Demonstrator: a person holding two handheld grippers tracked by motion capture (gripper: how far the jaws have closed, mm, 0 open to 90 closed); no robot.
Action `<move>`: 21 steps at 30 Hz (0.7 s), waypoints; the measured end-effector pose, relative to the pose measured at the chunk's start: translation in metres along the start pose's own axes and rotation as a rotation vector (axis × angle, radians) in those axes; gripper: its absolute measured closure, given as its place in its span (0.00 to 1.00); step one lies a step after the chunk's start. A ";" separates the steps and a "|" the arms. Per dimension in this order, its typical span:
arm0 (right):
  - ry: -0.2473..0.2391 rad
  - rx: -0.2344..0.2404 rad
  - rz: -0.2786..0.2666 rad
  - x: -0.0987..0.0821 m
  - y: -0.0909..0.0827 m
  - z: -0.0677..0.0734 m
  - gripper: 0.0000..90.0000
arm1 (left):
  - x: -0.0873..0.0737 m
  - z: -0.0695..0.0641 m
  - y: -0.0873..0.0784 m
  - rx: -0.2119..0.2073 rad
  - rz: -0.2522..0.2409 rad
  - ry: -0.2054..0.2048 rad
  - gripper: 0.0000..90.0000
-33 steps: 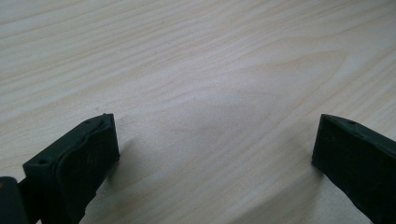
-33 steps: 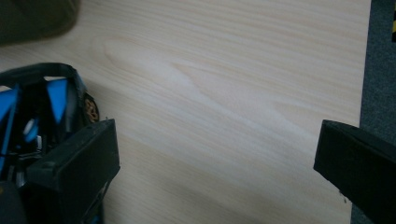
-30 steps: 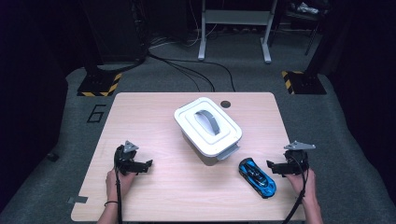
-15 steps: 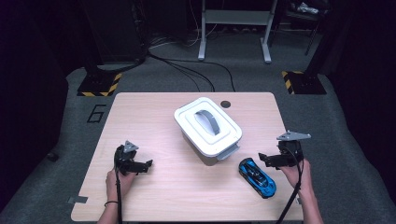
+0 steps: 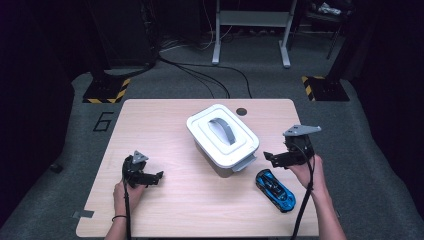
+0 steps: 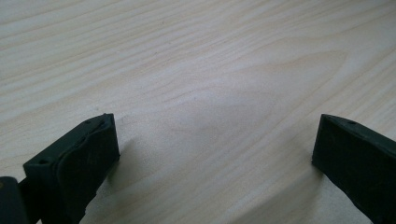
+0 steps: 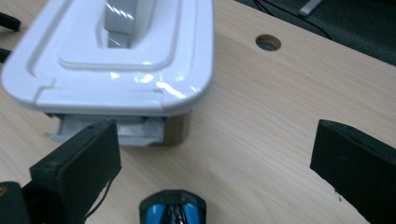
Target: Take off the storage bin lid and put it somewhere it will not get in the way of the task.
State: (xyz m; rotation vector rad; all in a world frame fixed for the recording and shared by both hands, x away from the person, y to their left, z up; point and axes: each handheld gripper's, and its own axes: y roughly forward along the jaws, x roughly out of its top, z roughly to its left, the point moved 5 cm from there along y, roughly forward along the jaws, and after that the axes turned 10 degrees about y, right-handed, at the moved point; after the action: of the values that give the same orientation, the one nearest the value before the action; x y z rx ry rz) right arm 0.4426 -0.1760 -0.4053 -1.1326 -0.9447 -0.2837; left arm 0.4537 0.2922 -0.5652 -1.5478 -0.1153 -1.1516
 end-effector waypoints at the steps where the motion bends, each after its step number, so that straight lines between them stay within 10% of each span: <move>1: -0.004 0.005 -0.001 0.004 0.001 0.004 0.01 | 0.000 0.000 0.000 -0.004 0.005 0.002 0.00; 21: -0.075 0.086 0.057 0.054 0.092 0.074 0.38 | 0.000 0.000 0.001 0.006 -0.009 -0.005 0.00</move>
State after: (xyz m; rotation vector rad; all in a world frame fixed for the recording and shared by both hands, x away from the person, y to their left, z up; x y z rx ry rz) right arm 0.4960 -0.0584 -0.4156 -1.0956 -0.9794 -0.1537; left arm 0.4543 0.2918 -0.5655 -1.5460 -0.1294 -1.1540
